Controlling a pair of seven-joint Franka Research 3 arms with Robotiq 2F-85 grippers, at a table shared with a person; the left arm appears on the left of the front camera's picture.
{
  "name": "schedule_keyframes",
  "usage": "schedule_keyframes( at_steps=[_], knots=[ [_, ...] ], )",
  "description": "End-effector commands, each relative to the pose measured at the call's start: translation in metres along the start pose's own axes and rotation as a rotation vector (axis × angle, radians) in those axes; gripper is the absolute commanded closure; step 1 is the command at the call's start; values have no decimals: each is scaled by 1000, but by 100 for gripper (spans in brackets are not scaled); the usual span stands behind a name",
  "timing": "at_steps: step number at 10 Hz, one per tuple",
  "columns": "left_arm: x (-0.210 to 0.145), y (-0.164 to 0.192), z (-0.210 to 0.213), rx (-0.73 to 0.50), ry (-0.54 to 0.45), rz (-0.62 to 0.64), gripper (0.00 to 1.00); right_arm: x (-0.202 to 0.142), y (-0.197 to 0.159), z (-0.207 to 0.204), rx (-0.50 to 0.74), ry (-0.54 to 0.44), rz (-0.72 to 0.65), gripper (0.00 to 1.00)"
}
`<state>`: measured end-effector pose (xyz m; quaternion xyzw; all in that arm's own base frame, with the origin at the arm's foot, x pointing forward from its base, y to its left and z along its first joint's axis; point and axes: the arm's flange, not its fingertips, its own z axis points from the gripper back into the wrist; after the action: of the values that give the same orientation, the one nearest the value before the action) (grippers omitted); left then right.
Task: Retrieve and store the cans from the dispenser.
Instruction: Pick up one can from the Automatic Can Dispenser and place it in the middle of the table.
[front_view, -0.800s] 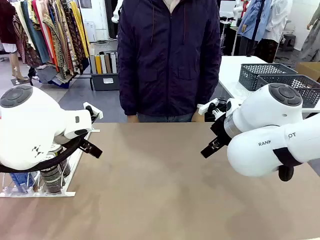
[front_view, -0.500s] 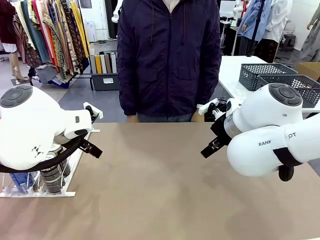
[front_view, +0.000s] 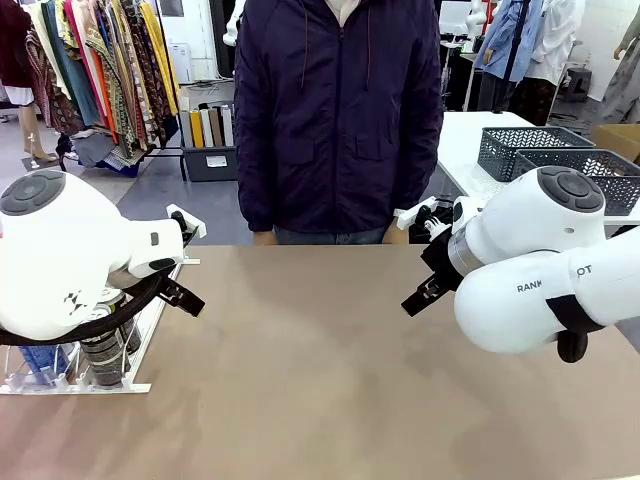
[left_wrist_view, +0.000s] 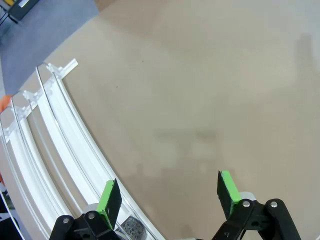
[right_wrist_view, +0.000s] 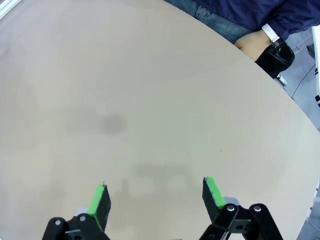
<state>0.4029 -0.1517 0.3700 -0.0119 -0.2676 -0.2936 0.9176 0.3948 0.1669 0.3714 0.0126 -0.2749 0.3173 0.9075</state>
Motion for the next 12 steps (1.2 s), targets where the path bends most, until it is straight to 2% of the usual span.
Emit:
schedule_keyframes(
  at_steps=[1,6,7,8,9,10,11,12],
  knots=[
    [0,0,0,0,0,0,0,0,0,0,0,0,0,0],
    [0,0,0,0,0,0,0,0,0,0,0,0,0,0],
    [1,-6,13,-128,1,-32,0,-4,-6,11,120,92,-44,0],
    [2,-12,32,-278,-9,-27,0,-8,-13,28,325,169,-118,0],
    [10,-15,55,-446,-9,65,0,-4,-23,53,487,137,-292,0],
    [19,-14,79,-509,98,288,0,-6,-33,80,594,109,-448,0],
    [16,-6,110,-610,55,362,0,-20,-48,115,790,17,-457,0],
    [4,12,141,-700,20,379,0,-41,-64,149,960,-62,-450,0]
  ],
)
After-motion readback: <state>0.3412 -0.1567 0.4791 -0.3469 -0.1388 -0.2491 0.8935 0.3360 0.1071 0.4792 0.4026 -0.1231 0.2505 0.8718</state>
